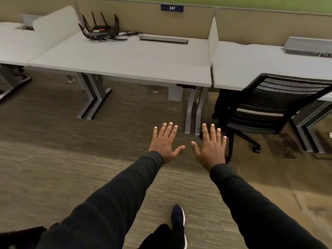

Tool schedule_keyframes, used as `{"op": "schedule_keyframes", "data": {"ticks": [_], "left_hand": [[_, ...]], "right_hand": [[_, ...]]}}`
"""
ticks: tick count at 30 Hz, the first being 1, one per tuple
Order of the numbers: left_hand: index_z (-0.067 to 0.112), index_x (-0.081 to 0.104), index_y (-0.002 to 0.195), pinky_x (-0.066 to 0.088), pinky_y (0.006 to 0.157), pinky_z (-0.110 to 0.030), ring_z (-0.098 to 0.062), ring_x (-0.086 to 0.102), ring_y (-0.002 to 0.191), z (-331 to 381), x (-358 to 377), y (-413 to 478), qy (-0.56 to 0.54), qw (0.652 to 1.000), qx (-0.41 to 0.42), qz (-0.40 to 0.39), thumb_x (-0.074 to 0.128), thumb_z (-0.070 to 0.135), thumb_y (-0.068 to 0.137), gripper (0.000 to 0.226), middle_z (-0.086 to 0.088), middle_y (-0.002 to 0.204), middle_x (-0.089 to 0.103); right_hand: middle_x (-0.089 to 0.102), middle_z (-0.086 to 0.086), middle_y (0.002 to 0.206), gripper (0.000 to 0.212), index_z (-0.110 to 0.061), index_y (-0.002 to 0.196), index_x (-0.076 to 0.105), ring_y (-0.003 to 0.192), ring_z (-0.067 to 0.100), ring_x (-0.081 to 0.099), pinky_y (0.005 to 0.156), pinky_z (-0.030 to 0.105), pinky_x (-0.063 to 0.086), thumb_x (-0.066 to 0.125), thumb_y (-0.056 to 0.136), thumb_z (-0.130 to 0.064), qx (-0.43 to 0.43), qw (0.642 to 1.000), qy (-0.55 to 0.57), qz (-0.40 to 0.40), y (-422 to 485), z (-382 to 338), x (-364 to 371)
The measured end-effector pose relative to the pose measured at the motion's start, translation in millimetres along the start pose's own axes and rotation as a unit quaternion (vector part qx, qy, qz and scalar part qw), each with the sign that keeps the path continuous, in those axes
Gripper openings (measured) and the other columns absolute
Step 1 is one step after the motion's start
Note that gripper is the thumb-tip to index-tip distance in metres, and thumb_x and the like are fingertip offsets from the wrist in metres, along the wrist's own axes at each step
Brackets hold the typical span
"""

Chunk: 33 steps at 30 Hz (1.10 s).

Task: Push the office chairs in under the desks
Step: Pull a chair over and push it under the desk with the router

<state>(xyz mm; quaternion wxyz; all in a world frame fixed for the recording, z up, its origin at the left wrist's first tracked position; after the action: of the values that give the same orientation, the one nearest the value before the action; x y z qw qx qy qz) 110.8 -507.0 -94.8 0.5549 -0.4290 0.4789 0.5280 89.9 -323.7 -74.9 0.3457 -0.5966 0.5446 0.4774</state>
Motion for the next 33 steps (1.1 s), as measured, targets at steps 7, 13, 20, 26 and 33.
{"op": "schedule_keyframes", "data": {"ticks": [7, 13, 20, 26, 33], "left_hand": [[0.02, 0.006, 0.16, -0.005, 0.122, -0.054, -0.025, -0.002, 0.154, -44, -20, -71, 0.012, 1.0, -0.014, 0.002, 0.022, 0.077, 0.088, 0.092, -0.006, 0.168, 0.004], [0.02, 0.007, 0.16, -0.005, 0.121, -0.054, -0.025, -0.001, 0.154, -103, -47, -114, 0.02, 0.998, -0.049, 0.029, 0.026, 0.076, 0.09, 0.091, -0.005, 0.168, 0.006], [0.02, 0.009, 0.159, -0.004, 0.121, -0.055, -0.025, 0.0, 0.154, -178, -75, -157, 0.024, 0.997, -0.067, 0.042, 0.026, 0.076, 0.089, 0.092, -0.005, 0.168, 0.007], [0.018, 0.011, 0.159, -0.002, 0.121, -0.056, -0.027, 0.003, 0.154, -235, -112, -179, 0.051, 0.997, -0.035, 0.046, 0.027, 0.075, 0.09, 0.092, -0.008, 0.167, 0.011], [0.017, 0.013, 0.159, -0.001, 0.121, -0.057, -0.028, 0.003, 0.154, -293, -133, -217, 0.073, 0.997, -0.006, 0.027, 0.029, 0.073, 0.091, 0.089, -0.009, 0.167, 0.012]], "right_hand": [[0.006, 0.013, 0.17, 0.084, -0.025, 0.162, 0.007, 0.156, 0.035, 0.001, 0.123, 0.059, 0.002, 0.046, 0.096, -0.06, -0.012, 1.0, 0.01, -0.019, -54, -61, 15], [0.009, 0.014, 0.169, 0.085, -0.027, 0.161, 0.006, 0.156, 0.036, 0.004, 0.122, 0.062, 0.005, 0.045, 0.094, -0.063, -0.043, 0.998, 0.01, -0.038, -77, -127, 36], [0.009, 0.014, 0.169, 0.085, -0.028, 0.16, 0.005, 0.156, 0.036, 0.004, 0.122, 0.061, 0.004, 0.044, 0.094, -0.063, -0.073, 0.996, 0.018, -0.051, -95, -216, 56], [0.008, 0.013, 0.17, 0.084, -0.028, 0.161, 0.006, 0.156, 0.036, 0.002, 0.123, 0.06, 0.003, 0.045, 0.095, -0.061, -0.076, 0.995, 0.039, -0.049, -122, -299, 73], [0.004, 0.011, 0.17, 0.086, -0.028, 0.162, 0.004, 0.156, 0.033, -0.001, 0.124, 0.059, 0.003, 0.048, 0.095, -0.059, -0.098, 0.992, 0.055, -0.061, -165, -384, 93]]}}
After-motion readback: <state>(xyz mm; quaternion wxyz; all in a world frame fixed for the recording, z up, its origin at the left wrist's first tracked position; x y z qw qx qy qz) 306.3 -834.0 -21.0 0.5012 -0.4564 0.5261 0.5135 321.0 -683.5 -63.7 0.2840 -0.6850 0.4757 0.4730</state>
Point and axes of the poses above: each hand's wrist, its own y-axis towards the middle knuckle, its own x-axis out of the palm, z = x × y, the point moved 8 cm from there along y, towards the middle knuckle
